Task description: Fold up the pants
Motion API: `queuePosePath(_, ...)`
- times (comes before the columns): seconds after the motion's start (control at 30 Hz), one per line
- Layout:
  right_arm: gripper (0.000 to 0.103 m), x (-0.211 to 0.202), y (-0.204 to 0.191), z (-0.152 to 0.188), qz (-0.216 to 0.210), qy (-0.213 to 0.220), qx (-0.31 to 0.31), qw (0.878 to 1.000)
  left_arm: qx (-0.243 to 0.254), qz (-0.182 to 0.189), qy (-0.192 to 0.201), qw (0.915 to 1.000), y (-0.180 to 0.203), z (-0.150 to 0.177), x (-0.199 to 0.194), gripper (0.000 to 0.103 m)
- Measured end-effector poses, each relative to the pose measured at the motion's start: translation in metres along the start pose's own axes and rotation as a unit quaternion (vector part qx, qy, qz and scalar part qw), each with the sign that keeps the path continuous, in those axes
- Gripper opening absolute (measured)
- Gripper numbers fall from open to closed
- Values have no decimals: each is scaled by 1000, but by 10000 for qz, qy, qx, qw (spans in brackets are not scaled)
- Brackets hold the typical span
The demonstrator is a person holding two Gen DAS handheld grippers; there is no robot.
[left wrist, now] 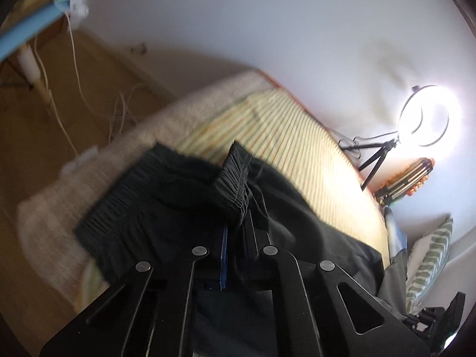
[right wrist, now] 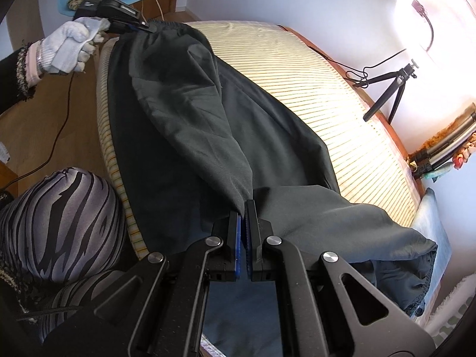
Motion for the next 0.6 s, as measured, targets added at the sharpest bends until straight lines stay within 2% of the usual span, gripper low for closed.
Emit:
queuePosePath(0.1, 3, -4, -3, -4, -32, 86, 36, 10000, 54, -92, 546, 9984, -12, -7, -35, 5)
queuePosePath(0.13, 3, -5, -5, -5, -59, 100, 13, 9999, -10, -111, 581, 9983, -22, -6, -41, 5)
queuePosePath(0.27, 3, 1, -18, -15, -156, 76, -167, 9997, -371, -299, 273, 9985, -64, 11, -34, 5)
queuePosePath(0.33, 3, 5, -25, -21, -136, 57, -299, 9994, -470, -345, 278, 9979, -76, 16, -34, 5)
queuePosePath(0.47, 3, 6, -30, -28, -57, 19, -455, 9989, -521, -269, 381, 9976, -75, 7, -35, 5)
queuePosePath(0.53, 3, 3, -27, -30, 13, 35, -441, 9990, -373, -232, 420, 9982, -65, 0, -35, 5)
queuePosePath(0.6, 3, 0, -20, -33, 97, 64, -358, 9993, -194, -222, 297, 9991, -59, -2, -30, 5)
Point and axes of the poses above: each gripper's, at about its wrist camera, not at the fingertips, and x roughly the way its jaws point, y to its right, z to its underside, the point moved 8 cm from there along x, roughly the way its jaws point
